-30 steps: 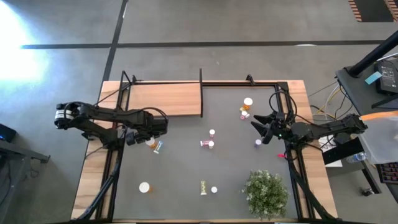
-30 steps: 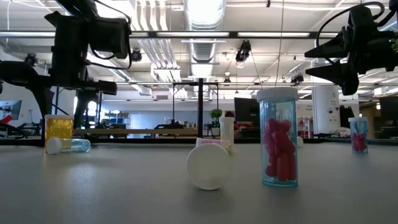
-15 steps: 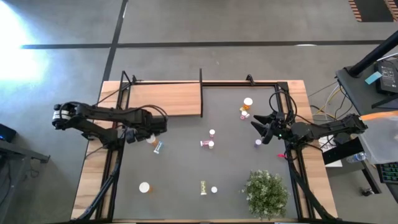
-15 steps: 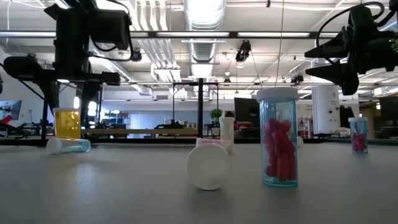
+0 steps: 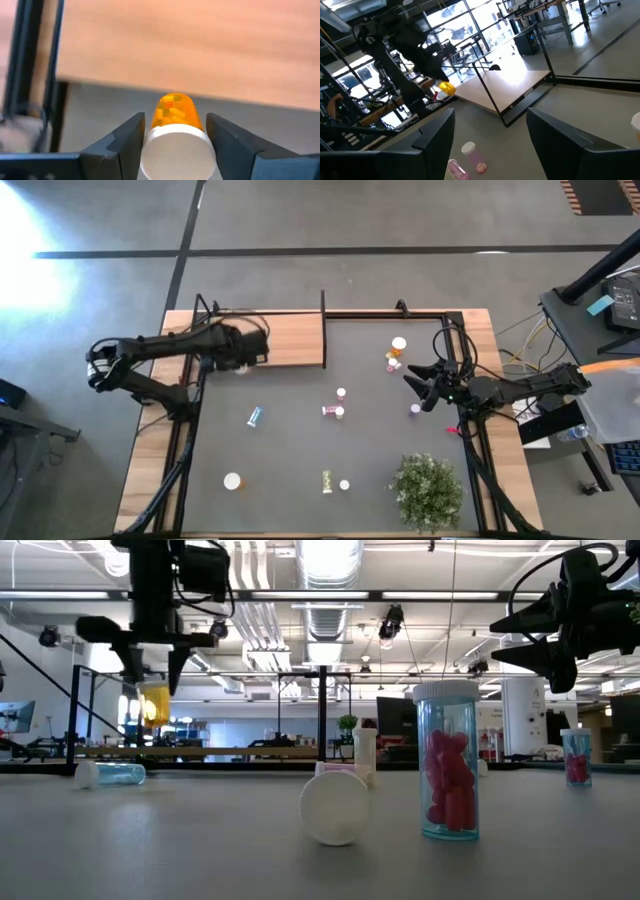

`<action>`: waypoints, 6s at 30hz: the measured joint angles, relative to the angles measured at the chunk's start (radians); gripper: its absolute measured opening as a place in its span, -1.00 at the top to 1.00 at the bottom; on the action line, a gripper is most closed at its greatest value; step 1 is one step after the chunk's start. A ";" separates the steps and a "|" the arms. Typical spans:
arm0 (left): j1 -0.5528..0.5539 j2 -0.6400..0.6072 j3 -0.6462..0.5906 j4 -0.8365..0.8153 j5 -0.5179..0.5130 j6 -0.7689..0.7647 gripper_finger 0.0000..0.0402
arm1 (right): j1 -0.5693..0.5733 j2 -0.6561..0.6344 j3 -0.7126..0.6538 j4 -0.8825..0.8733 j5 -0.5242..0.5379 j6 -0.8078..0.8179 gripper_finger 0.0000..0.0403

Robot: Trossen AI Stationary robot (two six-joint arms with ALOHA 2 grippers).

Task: Pick and place medicine bottles onto shelf by color
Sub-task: Put the middle left orange pill bottle on the shelf, then put the middle yellow pill bottle on the shelf

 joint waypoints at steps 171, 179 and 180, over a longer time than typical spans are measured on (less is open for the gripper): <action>-0.638 0.586 0.106 1.106 -0.330 0.435 -0.62 | 0.000 0.000 0.000 0.000 0.000 0.000 -0.18; -0.638 0.670 0.193 1.101 -0.331 0.459 -0.62 | 0.000 0.000 0.000 0.000 0.000 0.000 -0.18; -0.638 0.678 0.198 1.101 -0.334 0.459 -0.62 | 0.000 0.000 0.000 0.000 0.000 0.000 -0.18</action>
